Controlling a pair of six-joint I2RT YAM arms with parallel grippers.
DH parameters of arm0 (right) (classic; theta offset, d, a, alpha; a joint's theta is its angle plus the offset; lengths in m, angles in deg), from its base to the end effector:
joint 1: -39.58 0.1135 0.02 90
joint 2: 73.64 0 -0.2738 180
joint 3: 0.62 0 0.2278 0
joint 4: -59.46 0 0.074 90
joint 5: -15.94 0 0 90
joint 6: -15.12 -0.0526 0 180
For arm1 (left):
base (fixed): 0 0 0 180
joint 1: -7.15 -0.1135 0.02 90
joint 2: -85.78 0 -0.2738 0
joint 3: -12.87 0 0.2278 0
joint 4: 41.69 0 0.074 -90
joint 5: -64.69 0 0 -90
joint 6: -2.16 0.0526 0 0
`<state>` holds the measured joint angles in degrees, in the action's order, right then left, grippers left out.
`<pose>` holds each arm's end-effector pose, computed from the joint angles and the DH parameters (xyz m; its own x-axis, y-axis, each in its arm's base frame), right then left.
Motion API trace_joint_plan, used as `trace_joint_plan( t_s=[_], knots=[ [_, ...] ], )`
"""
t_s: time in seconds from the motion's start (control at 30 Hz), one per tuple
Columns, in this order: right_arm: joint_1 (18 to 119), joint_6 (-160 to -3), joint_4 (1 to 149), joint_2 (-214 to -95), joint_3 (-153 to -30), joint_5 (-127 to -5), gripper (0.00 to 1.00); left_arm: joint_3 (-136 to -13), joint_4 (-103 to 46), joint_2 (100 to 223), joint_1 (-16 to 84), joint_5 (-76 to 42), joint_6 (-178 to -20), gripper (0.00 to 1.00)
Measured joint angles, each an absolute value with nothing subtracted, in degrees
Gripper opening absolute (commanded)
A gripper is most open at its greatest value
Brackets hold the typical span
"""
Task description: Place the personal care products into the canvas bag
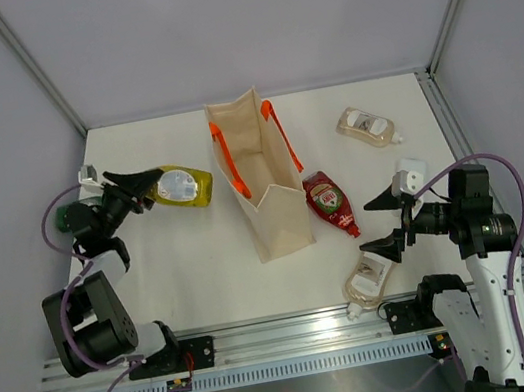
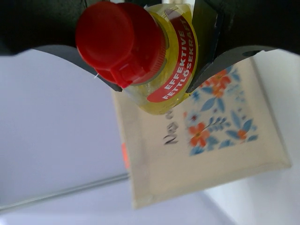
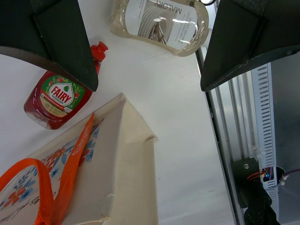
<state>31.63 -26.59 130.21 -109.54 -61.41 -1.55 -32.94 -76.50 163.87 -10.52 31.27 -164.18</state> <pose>0.0737 0.0404 0.3055 -0.0128 -0.2247 -0.9743 -0.9406 0.3333 -0.0645 0.2601 0.0368 0.2643 -0.5996 -0.7527 -0.2717 0.1890 0.1967 -0.9621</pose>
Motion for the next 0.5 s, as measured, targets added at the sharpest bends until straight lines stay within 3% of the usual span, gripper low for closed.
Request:
trace_joint_plan(
  t_s=[0.23, 0.5],
  knots=[
    [31.5, -27.4, 129.4, -109.2, -60.7, -1.5, 0.99, -32.7, -92.1, 164.2, -11.2, 23.6, -184.4, 0.0],
    [31.5, -28.4, 128.3, -108.8, -59.9, -1.5, 1.0, -39.1, -90.3, 162.1, -4.4, 16.3, -188.4, 0.0]
  ],
)
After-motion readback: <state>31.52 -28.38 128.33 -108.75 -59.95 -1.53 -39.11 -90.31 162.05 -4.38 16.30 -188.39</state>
